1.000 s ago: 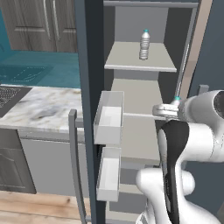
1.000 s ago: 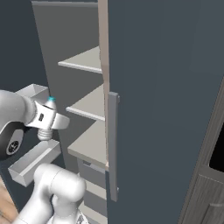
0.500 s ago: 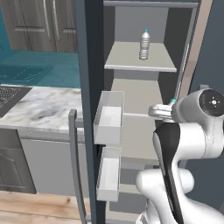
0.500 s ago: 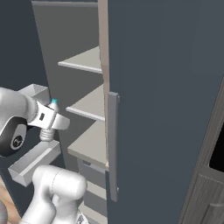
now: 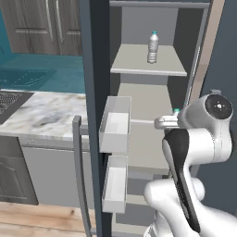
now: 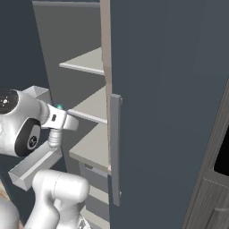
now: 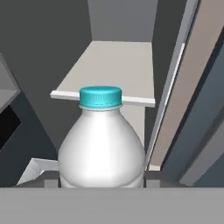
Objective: Take the bottled waters from the counter and place them in the freezer to freeze. Close the freezer door after placing the bottles.
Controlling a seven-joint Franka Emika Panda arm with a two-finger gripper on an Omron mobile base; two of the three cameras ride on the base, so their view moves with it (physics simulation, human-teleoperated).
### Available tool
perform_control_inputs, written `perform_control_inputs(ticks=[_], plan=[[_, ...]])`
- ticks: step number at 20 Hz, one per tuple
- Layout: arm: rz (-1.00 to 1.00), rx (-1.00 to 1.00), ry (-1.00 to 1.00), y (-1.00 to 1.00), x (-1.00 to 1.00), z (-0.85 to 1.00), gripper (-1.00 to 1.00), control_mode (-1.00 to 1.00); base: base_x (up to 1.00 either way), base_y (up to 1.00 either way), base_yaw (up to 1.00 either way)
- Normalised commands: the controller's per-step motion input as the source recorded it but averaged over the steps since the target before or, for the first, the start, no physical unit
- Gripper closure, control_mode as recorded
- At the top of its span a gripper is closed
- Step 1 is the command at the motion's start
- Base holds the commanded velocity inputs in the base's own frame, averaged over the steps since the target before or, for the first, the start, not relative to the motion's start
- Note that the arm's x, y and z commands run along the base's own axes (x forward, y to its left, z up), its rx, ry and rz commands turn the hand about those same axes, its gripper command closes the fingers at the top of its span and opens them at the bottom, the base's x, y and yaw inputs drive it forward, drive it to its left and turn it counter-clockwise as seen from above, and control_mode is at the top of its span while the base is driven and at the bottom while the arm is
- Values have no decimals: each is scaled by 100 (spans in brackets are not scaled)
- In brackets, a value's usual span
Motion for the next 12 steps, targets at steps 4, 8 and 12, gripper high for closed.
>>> perform_control_inputs(ticks=[4, 8, 12], plan=[[10, -9, -3, -3, 17, -60, 100, -100, 0, 0, 0], [1, -7, -3, 0, 12, -42, 100, -100, 0, 0, 0], [-4, -2, -12, 0, 17, -20, 100, -100, 0, 0, 0]])
